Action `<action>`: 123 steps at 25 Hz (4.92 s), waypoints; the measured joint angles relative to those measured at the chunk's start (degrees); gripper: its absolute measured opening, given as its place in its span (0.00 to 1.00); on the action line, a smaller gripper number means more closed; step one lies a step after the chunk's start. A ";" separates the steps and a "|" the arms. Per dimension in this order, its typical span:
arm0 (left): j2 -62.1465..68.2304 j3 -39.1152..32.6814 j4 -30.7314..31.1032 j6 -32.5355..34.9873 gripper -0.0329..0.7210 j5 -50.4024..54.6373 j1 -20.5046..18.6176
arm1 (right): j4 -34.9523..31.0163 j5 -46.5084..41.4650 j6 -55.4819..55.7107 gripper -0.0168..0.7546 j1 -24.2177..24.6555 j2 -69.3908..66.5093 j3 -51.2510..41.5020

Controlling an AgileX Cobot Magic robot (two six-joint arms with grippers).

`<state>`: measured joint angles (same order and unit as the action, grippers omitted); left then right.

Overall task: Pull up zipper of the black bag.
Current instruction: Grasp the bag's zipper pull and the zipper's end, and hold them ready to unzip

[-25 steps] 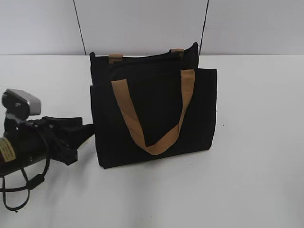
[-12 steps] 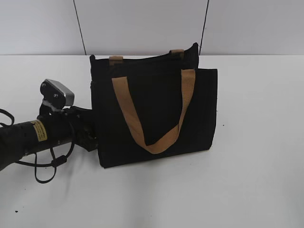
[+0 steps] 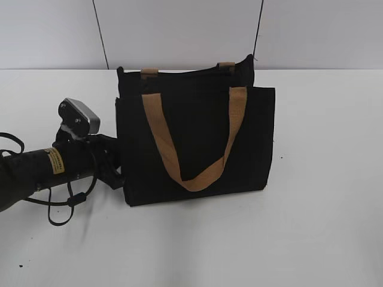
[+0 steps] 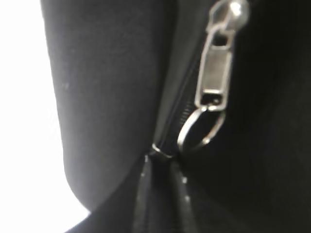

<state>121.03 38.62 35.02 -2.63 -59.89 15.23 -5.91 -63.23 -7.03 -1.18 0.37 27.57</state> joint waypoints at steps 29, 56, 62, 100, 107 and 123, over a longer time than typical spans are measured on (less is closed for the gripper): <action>-12.59 -8.29 -8.83 2.63 0.04 1.80 -0.10 | -0.05 0.00 0.00 0.73 0.00 0.00 0.00; 2.02 0.31 -0.19 2.63 0.36 -8.94 -0.29 | -0.10 0.00 0.00 0.73 0.00 0.00 0.00; 2.35 2.29 1.05 2.63 0.15 -8.75 -0.39 | -0.10 0.00 0.00 0.73 0.00 0.00 0.00; -6.49 -0.89 7.59 6.37 0.34 1.78 -3.34 | -0.15 0.00 0.00 0.73 0.00 0.00 0.00; -5.61 -0.89 7.10 5.75 0.39 2.33 -4.09 | -0.15 0.00 0.00 0.73 0.00 0.00 0.00; 0.49 3.81 11.24 -5.19 0.28 -4.50 -6.79 | -0.20 0.00 0.00 0.73 0.00 0.00 0.00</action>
<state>121.52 42.43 46.26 -7.82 -64.39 8.44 -6.11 -63.23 -7.03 -1.18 0.37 27.57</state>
